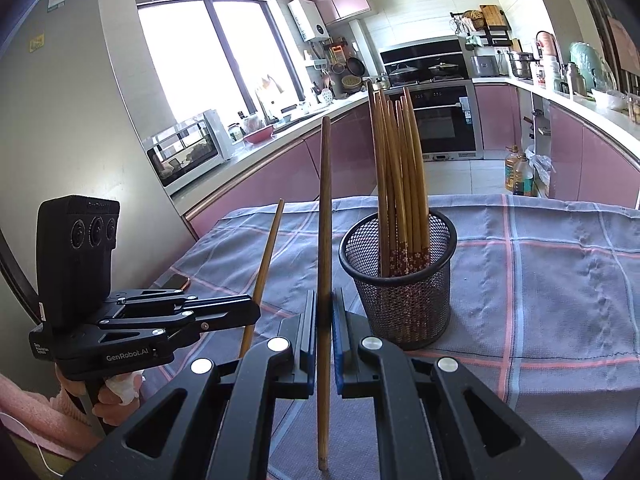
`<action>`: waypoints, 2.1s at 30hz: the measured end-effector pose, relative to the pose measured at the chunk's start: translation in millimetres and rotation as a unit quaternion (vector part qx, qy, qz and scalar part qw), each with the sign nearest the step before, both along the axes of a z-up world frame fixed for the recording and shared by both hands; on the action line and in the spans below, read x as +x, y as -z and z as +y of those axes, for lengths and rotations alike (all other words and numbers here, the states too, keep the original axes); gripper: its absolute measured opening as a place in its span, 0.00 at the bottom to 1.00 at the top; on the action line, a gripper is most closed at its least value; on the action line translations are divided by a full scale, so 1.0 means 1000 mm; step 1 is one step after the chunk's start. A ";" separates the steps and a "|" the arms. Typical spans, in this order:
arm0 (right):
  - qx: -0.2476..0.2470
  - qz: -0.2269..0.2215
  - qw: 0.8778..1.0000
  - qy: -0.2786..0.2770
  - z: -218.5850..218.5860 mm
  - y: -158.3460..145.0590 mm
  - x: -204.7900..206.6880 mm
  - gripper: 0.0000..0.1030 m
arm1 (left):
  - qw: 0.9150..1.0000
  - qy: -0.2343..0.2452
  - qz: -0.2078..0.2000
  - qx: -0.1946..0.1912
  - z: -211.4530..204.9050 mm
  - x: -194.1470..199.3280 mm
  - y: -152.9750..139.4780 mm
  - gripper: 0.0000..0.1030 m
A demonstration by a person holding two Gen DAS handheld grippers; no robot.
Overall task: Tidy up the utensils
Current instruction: 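Lift the left gripper's chopstick upright while the right gripper lifts its own, then carry both upright chopsticks over the mesh cup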
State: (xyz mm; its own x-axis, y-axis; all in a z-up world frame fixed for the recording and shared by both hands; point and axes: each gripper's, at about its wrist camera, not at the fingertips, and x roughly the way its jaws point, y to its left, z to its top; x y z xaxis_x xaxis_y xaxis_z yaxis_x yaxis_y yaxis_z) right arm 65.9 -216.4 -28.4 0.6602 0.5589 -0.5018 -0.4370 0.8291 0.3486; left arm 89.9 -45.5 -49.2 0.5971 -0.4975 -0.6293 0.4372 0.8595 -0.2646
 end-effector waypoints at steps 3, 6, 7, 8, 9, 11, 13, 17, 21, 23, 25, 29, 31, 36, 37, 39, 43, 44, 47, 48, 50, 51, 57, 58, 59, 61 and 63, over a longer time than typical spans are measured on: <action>0.001 -0.001 1.000 0.001 -0.001 -0.001 0.000 0.06 | 1.000 0.000 -0.001 0.000 0.000 0.001 0.000 0.07; 0.001 -0.003 1.000 0.002 -0.001 -0.002 0.001 0.06 | 1.000 -0.001 -0.003 0.000 0.000 0.002 -0.001 0.07; 0.001 -0.003 1.000 0.002 -0.002 -0.002 0.001 0.06 | 1.000 -0.001 -0.003 -0.001 -0.001 0.001 -0.002 0.07; 0.001 -0.004 1.000 0.002 0.001 -0.003 0.002 0.06 | 1.000 -0.001 -0.004 -0.001 -0.001 0.001 -0.002 0.07; 0.001 -0.006 1.000 0.002 0.000 -0.004 0.002 0.06 | 1.000 -0.001 -0.005 -0.001 0.000 0.001 -0.003 0.07; 0.001 -0.007 1.000 0.003 0.000 -0.005 0.001 0.06 | 1.000 -0.001 -0.006 -0.002 0.000 0.001 -0.004 0.07; 0.001 -0.010 1.000 0.004 -0.002 -0.006 0.001 0.06 | 1.000 -0.001 -0.008 -0.002 0.000 0.001 -0.006 0.07; 0.000 -0.014 1.000 0.007 -0.001 -0.009 0.002 0.06 | 1.000 0.000 -0.011 -0.004 0.000 0.001 -0.009 0.07; 0.001 -0.016 1.000 0.009 -0.003 -0.010 0.001 0.06 | 1.000 0.000 -0.012 -0.005 0.000 0.002 -0.010 0.07; 0.001 -0.018 1.000 0.009 -0.003 -0.011 0.001 0.06 | 1.000 -0.001 -0.013 -0.005 0.000 0.001 -0.011 0.07; 0.001 -0.020 1.000 0.010 -0.004 -0.012 0.001 0.06 | 1.000 -0.001 -0.015 -0.006 0.000 0.001 -0.013 0.07; 0.000 -0.023 1.000 0.009 -0.004 -0.015 0.002 0.06 | 1.000 0.000 -0.018 -0.008 -0.001 0.002 -0.016 0.07; 0.000 -0.024 1.000 0.010 -0.004 -0.016 0.003 0.06 | 1.000 0.001 -0.019 -0.009 -0.001 0.002 -0.017 0.07; 0.000 -0.028 1.000 0.011 -0.003 -0.018 0.001 0.06 | 1.000 0.002 -0.022 -0.012 -0.001 0.002 -0.019 0.07; 0.000 -0.028 1.000 0.011 -0.003 -0.018 0.002 0.06 | 1.000 0.002 -0.023 -0.012 -0.001 0.002 -0.020 0.07; 0.000 -0.028 1.000 0.011 -0.003 -0.019 0.002 0.06 | 1.000 0.002 -0.024 -0.013 -0.001 0.001 -0.021 0.07; 0.001 -0.030 0.999 0.013 -0.003 -0.021 0.002 0.06 | 1.000 0.002 -0.027 -0.014 0.000 0.000 -0.025 0.07; 0.001 -0.031 0.999 0.013 -0.003 -0.021 0.002 0.06 | 0.999 0.002 -0.029 -0.014 -0.001 0.000 -0.026 0.07; 0.002 -0.033 0.999 0.013 -0.003 -0.023 0.003 0.06 | 0.999 0.002 -0.030 -0.014 -0.001 0.000 -0.027 0.07; 0.002 -0.034 0.999 0.013 -0.003 -0.024 0.003 0.06 | 0.999 0.002 -0.031 -0.014 -0.001 -0.001 -0.028 0.07; 0.002 -0.035 0.999 0.014 -0.004 -0.024 0.003 0.06 | 0.999 0.002 -0.031 -0.014 -0.002 0.000 -0.028 0.07; 0.001 -0.035 0.999 0.014 -0.004 -0.024 0.003 0.06 | 0.999 0.002 -0.032 -0.014 -0.002 0.000 -0.028 0.07; 0.001 -0.039 0.999 0.016 -0.004 -0.027 0.003 0.06 | 0.999 0.004 -0.035 -0.014 -0.004 0.001 -0.031 0.07; 0.000 -0.040 0.999 0.016 -0.004 -0.027 0.003 0.06 | 0.999 0.004 -0.035 -0.015 -0.005 0.001 -0.031 0.07; 0.000 -0.041 0.999 0.016 -0.004 -0.028 0.003 0.06 | 0.999 0.004 -0.036 -0.015 -0.005 0.001 -0.032 0.07; -0.001 -0.043 0.999 0.016 -0.004 -0.029 0.003 0.06 | 0.999 0.005 -0.037 -0.015 -0.005 0.001 -0.033 0.07; -0.001 -0.044 0.999 0.017 -0.005 -0.030 0.003 0.06 | 0.999 0.006 -0.038 -0.016 -0.004 0.001 -0.034 0.07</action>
